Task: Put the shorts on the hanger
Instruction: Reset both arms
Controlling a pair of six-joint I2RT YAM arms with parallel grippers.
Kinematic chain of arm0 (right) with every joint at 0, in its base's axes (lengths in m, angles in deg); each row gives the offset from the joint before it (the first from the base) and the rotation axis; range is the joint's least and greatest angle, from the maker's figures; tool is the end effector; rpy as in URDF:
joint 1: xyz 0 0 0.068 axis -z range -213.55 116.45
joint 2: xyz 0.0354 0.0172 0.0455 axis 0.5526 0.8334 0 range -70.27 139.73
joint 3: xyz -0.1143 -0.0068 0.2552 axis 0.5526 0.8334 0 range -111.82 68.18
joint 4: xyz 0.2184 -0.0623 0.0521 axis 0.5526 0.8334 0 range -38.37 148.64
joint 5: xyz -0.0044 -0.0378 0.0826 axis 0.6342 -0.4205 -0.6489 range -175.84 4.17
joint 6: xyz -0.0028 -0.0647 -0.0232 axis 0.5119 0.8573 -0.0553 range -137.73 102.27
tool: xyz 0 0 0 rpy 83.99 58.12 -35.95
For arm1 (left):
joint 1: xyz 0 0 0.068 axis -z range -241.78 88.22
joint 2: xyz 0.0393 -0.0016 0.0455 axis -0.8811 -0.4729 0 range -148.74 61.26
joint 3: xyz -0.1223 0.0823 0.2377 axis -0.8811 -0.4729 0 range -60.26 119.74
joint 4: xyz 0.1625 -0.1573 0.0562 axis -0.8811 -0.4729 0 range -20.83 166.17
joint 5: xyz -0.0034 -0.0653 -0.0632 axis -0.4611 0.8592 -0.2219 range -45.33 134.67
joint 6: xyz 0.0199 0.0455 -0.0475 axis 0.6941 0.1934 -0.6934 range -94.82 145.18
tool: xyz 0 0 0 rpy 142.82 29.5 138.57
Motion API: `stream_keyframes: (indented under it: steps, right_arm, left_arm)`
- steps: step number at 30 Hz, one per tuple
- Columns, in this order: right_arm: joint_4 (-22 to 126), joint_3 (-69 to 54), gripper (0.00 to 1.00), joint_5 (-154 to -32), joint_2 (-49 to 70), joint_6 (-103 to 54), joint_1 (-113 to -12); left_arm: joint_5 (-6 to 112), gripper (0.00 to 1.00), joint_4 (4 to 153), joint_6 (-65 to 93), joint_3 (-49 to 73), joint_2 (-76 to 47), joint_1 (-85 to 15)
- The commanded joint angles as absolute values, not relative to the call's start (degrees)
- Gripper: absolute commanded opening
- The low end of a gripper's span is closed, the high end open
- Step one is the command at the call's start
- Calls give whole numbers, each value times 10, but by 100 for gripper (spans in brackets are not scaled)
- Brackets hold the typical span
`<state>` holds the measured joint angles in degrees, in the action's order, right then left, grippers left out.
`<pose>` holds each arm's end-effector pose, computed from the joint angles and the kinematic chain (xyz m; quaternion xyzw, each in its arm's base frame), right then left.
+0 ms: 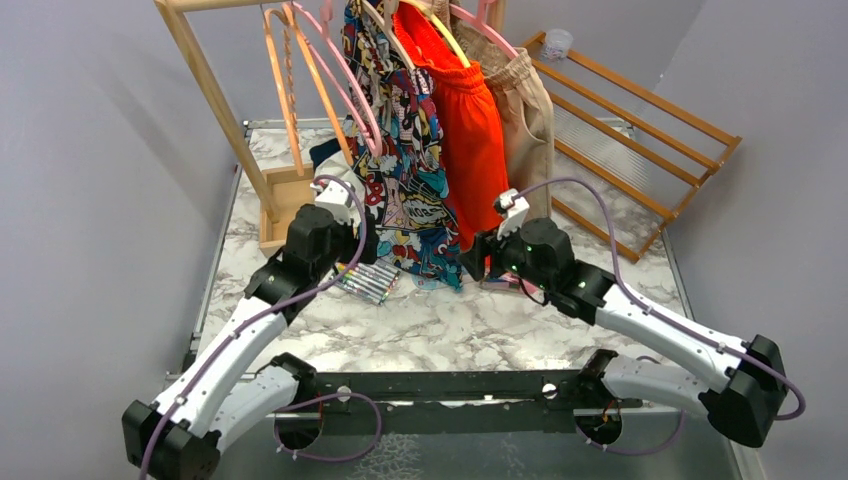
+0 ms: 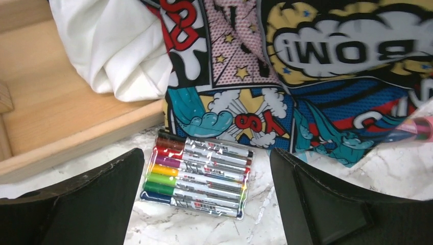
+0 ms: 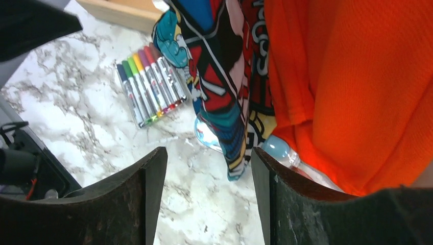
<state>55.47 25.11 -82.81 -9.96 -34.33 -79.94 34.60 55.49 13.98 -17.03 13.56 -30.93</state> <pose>0.1603 0.1638 0.2962 -0.1975 0.8003 0.2770 0.4937 0.1531 -0.0802 0.3024 0.0971 0.8366 -0.1224 0.5250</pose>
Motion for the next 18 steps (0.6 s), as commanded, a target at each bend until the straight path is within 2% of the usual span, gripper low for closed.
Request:
stream_keyframes:
  steps: [1,4,7,8,9,12,18]
  right_arm:
    - [571,279,67,-801,-160,-347,-801]
    - [582,304,75,-749,-208,-352,-801]
    - [581,334,80,-633,-253,-430,-801]
    - [579,337,89,-608,-263,-446,-801]
    - [580,335,91,-587,-267,-458,-801]
    - [609,314,93,-505,-257,-486,-801]
    - [675,281,95,-452,-219,-517,-801]
  left_arm:
    - [510,95,593,105,-175,107,-363]
    - [506,98,612,114,-189,124,-363]
    - [472,99,622,120,-206,152,-358]
    - [464,99,627,119,-216,162,-358]
    - [455,99,632,116,-231,171,-358]
    - [432,99,639,104,-252,187,-356]
    - [378,99,647,87,-259,190,-345]
